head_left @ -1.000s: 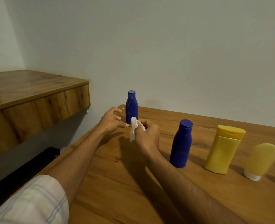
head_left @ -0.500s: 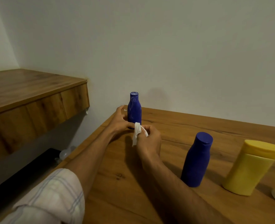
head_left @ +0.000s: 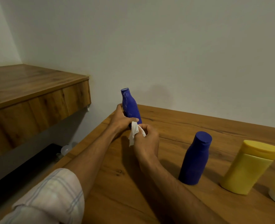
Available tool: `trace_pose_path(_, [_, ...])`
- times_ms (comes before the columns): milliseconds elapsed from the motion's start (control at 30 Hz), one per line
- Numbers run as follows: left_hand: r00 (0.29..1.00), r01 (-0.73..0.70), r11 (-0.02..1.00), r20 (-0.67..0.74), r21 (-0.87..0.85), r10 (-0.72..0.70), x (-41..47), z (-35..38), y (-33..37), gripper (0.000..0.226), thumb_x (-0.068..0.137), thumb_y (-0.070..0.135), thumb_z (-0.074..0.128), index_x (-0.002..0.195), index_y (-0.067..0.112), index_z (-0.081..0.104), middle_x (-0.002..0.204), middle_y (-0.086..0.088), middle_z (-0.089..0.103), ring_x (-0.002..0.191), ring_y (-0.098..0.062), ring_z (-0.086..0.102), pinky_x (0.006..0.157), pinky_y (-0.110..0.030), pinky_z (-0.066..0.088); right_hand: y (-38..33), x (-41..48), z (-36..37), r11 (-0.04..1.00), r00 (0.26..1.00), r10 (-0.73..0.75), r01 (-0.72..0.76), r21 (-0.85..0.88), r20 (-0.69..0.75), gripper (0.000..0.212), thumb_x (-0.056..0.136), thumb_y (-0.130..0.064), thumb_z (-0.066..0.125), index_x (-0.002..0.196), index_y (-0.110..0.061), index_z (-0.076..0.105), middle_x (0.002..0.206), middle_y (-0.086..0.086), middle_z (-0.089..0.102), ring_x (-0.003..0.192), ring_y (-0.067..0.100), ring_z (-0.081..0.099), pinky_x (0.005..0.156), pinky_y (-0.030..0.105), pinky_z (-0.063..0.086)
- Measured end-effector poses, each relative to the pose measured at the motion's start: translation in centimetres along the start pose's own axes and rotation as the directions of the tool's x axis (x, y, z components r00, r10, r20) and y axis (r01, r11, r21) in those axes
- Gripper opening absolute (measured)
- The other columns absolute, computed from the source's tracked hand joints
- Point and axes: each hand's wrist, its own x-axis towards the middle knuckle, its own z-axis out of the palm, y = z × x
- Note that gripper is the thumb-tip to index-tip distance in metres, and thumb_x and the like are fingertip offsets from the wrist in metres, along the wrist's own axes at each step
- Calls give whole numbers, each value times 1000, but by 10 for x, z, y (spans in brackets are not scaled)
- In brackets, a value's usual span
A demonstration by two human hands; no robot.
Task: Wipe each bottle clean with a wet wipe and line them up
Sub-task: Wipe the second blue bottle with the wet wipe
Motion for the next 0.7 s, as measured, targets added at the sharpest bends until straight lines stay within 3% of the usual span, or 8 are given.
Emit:
trace_pose_path(167, [997, -12, 982, -72, -188, -2, -35, -10, 28, 78, 70, 1, 81, 136, 14, 42, 127, -11, 58, 108, -32, 63, 89, -46, 57, -13, -27, -7, 994, 993, -111, 110, 28, 41, 14, 92, -16, 63, 104, -21, 60, 95, -11, 60, 84, 9, 60, 78, 34, 59])
trace_pose_path(267, [997, -37, 957, -77, -289, 15, -66, -16, 49, 66, 75, 1, 77, 131, 15, 44, 128, -16, 57, 106, -32, 63, 93, -50, 54, -27, -49, -20, 958, 959, -280, 276, 74, 49, 15, 90, -15, 65, 100, -25, 59, 91, -17, 58, 83, 5, 60, 74, 28, 58])
trace_pose_path(333, [997, -75, 935, -5, -347, 78, -89, -16, 61, 64, 77, 6, 77, 133, 9, 45, 125, -18, 59, 98, -24, 65, 88, -42, 56, -39, -65, -34, 905, 907, -419, 412, 105, 49, 18, 89, -16, 66, 101, -28, 58, 93, -18, 58, 86, 1, 60, 73, 20, 56])
trace_pose_path(433, [993, -15, 852, 94, -524, 76, -126, -11, 81, 115, 45, 35, 94, 142, 7, 39, 120, -21, 56, 88, -21, 64, 80, -38, 55, -58, -83, -61, 806, 810, -586, 580, 120, 15, 22, 88, -15, 67, 101, -28, 55, 93, -17, 59, 89, 0, 60, 72, 16, 55])
trace_pose_path(600, [966, -107, 821, 139, -560, 220, -180, 20, 110, 91, 62, 20, 75, 144, 12, 37, 120, -20, 59, 88, -25, 69, 71, -39, 60, -73, -92, -106, 725, 725, -686, 688, 20, -60, 25, 87, -14, 68, 105, -26, 54, 96, -17, 56, 92, -4, 59, 70, 12, 53])
trace_pose_path(700, [942, -110, 847, 217, -520, 256, -211, 42, 121, 76, 65, 12, 65, 137, 14, 41, 104, -12, 63, 72, -18, 70, 58, -37, 58, -75, -94, -135, 684, 676, -727, 728, -43, -117, 22, 88, -16, 66, 106, -21, 55, 98, -10, 57, 91, -1, 59, 68, 9, 51])
